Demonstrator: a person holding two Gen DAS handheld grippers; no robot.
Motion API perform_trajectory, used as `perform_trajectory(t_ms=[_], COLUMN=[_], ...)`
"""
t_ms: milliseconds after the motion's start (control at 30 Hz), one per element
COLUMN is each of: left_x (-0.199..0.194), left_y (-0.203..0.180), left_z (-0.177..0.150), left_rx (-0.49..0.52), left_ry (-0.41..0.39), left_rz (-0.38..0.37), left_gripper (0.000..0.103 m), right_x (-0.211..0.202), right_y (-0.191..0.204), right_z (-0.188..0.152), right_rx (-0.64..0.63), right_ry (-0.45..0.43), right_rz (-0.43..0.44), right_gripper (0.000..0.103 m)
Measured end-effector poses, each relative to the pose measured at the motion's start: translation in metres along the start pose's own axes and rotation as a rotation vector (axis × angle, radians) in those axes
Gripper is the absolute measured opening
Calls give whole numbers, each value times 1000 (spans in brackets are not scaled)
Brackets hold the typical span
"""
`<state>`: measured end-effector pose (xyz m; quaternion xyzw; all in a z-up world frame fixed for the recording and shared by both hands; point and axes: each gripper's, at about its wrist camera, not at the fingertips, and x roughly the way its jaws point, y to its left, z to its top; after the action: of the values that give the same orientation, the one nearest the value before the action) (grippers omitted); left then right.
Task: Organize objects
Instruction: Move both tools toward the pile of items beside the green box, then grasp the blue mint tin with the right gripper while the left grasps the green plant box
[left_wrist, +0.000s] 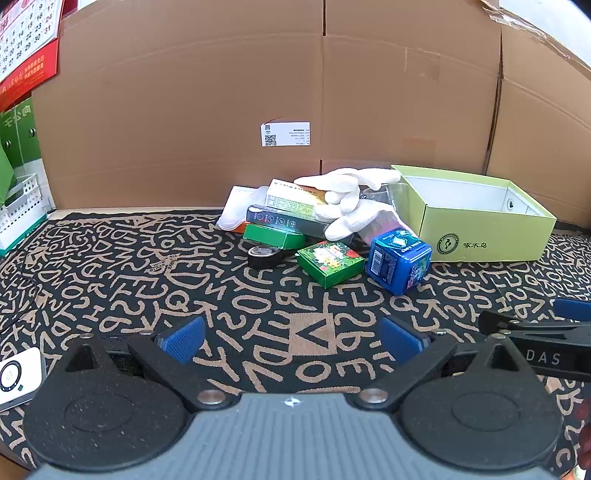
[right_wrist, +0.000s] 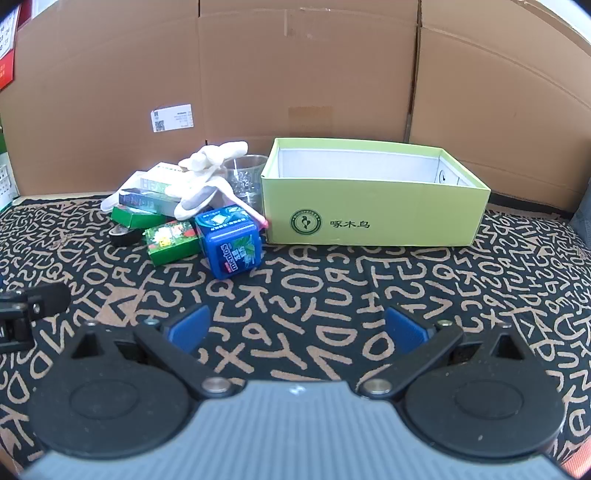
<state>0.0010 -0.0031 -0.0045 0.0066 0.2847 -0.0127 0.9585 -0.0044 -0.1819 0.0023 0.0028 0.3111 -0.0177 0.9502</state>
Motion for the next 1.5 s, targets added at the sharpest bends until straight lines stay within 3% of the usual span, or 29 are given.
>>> perform_trajectory(t_ms=[900,1000,1133,1267,1433,1500], left_x=[20,29,52,94,134,147], left_y=[3,6,8,5,0,-3], left_z=[4,9,21,31,41,45], left_rx=[-13,-11,15,32,13,1], left_ry=[13,10,-10,37,72,84], left_rz=[-21,-43,-75,-98,-145,-153], left_gripper=[103,103,103,103,102,100], right_x=[20,25,43,77,118,134], right_y=[6,6,7,20,36,37], right_z=[3,5,9,19,34,38], right_rx=[-17,-28,-105,-192,-244,-257], right_ry=[34,16,-60,-70,-91,-78], right_rz=[11,42,148,221,289,281], right_gripper=[103,103,103,102,90,58])
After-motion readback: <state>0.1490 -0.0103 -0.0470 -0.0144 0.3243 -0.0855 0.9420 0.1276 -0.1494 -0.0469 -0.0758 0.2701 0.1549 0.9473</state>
